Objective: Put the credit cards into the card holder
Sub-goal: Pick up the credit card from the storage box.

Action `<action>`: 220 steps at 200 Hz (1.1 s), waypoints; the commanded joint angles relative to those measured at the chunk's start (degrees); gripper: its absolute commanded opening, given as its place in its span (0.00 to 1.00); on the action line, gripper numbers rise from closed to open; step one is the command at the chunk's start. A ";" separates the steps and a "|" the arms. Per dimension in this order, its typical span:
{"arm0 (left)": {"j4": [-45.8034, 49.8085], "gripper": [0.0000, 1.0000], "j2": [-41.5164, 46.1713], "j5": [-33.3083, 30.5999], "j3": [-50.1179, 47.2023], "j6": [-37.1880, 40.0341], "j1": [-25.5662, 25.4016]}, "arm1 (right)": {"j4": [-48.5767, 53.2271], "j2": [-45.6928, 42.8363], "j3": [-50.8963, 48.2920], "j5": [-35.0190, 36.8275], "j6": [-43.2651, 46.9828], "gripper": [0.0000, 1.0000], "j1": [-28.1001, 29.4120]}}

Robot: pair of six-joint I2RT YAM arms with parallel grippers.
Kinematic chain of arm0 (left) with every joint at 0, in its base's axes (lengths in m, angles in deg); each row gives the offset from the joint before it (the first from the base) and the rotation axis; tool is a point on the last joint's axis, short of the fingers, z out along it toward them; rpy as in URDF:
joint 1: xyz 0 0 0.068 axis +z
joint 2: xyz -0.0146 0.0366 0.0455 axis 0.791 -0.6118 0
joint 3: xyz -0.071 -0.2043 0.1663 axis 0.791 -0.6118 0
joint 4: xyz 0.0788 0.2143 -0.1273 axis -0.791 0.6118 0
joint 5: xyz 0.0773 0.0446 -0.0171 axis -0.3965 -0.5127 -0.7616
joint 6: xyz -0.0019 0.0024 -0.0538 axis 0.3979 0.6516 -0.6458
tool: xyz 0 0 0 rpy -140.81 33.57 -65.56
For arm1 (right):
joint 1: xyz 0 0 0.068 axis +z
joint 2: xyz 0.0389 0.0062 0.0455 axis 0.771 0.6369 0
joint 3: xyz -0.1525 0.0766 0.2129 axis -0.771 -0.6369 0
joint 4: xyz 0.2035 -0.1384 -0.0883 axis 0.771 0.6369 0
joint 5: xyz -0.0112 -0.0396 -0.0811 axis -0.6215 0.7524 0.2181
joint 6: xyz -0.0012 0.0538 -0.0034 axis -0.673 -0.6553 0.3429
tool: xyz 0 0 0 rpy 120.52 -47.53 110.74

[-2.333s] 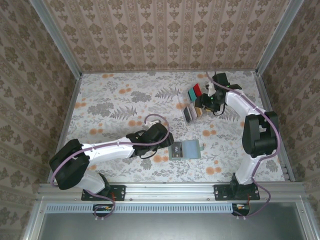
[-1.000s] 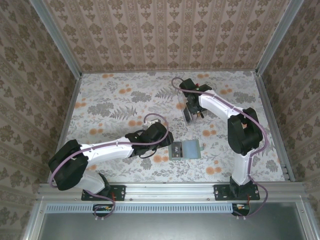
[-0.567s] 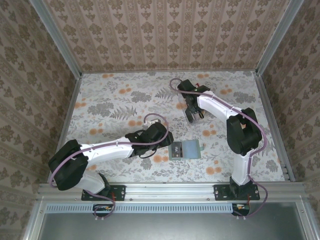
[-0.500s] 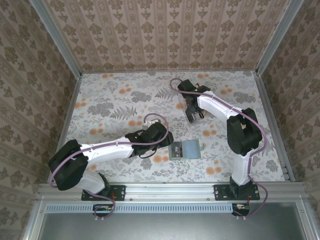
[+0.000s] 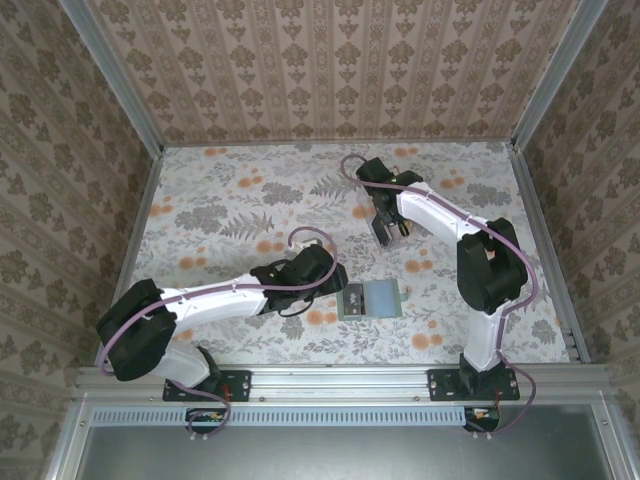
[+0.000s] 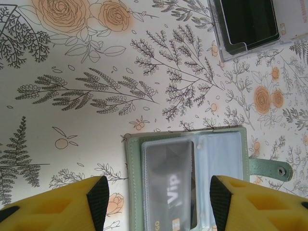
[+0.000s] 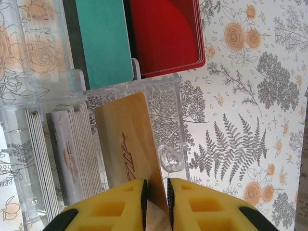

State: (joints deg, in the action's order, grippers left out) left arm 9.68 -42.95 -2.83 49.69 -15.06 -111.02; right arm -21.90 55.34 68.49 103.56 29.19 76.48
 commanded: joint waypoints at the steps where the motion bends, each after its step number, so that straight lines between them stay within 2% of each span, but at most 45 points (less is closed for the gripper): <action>1: -0.10 0.60 1.01 0.40 -0.28 -0.09 0.08 | 0.19 -2.54 -0.85 2.09 0.15 0.17 0.02; 34: -0.07 0.60 0.79 0.49 -0.03 -0.10 0.03 | 0.65 -3.15 -0.70 1.43 0.27 0.16 -0.03; 71: 0.41 0.61 0.75 0.45 0.40 0.20 0.00 | 2.38 -4.85 -0.10 -2.46 -0.04 0.15 -0.02; 90: 0.64 0.61 0.70 0.51 0.40 0.08 0.05 | 2.67 -6.59 -0.41 -4.41 -0.19 0.10 -0.07; 130: 0.68 0.61 0.80 0.58 0.76 -0.09 0.12 | 2.90 -11.20 -1.97 -10.30 -1.19 0.07 -0.45; 169: -0.73 0.61 1.04 1.55 1.06 0.08 0.46 | 0.06 -18.00 -6.58 -24.75 -4.84 0.03 -3.02; 220: -5.56 0.61 2.30 3.40 -1.37 -1.30 2.10 | -11.79 -30.42 -22.54 -46.11 -14.70 0.00 -8.04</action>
State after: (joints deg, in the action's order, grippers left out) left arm 7.52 -42.82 -0.93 49.63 -15.28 -110.08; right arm -27.21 29.98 52.36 71.56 21.44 70.28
